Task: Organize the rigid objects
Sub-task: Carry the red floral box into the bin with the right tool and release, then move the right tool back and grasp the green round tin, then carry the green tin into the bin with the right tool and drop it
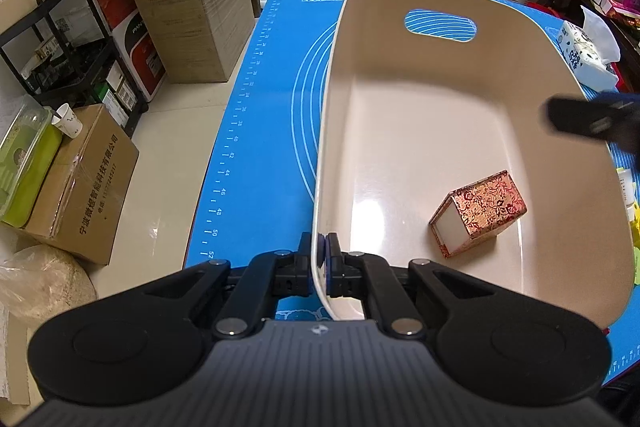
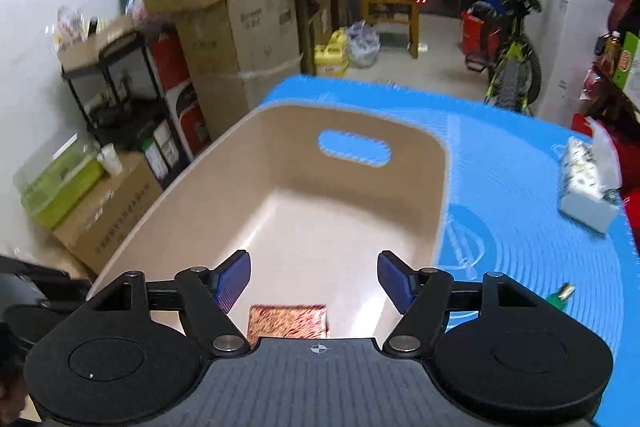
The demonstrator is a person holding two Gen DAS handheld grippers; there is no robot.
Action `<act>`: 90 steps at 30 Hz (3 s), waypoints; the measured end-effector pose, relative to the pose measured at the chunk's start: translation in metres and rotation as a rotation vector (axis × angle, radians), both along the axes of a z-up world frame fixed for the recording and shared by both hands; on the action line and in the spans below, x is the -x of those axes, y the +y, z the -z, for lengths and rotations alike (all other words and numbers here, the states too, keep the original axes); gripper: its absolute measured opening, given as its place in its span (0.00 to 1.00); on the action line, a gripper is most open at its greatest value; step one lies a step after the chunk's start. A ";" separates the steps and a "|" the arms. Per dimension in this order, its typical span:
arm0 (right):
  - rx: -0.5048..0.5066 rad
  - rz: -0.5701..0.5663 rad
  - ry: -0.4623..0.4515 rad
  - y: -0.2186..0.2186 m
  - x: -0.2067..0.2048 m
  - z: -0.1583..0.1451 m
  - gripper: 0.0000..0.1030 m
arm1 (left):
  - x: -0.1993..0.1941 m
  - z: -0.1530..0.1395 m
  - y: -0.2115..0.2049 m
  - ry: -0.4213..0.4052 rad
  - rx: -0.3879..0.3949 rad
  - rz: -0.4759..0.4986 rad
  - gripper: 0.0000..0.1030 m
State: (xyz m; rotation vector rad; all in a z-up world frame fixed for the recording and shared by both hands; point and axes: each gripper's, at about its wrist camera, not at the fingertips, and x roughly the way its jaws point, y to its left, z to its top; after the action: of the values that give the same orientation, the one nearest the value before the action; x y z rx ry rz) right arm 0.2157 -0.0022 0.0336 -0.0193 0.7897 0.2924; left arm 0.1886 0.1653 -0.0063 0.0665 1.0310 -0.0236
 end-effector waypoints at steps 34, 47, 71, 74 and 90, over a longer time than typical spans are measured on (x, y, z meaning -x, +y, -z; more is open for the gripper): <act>0.029 0.397 0.276 -0.182 0.063 0.113 0.76 | 0.001 -0.001 -0.002 0.003 -0.012 -0.001 0.07; 0.080 0.396 0.251 -0.178 0.063 0.121 0.61 | 0.001 -0.001 -0.002 0.004 -0.015 -0.001 0.08; 0.116 0.384 0.201 -0.177 0.068 0.114 0.53 | 0.001 -0.001 -0.001 0.004 -0.016 -0.001 0.08; 0.107 0.386 0.178 -0.177 0.071 0.107 0.53 | 0.000 -0.001 -0.002 0.004 -0.016 -0.002 0.08; 0.034 0.306 -0.100 -0.141 0.051 0.011 0.53 | 0.001 0.000 -0.002 0.004 -0.017 -0.003 0.08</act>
State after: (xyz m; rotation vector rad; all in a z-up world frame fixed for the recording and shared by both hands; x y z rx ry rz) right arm 0.1647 -0.1431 0.0231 0.0546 0.6867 -0.0124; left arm 0.1880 0.1637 -0.0059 0.0802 1.0357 -0.0125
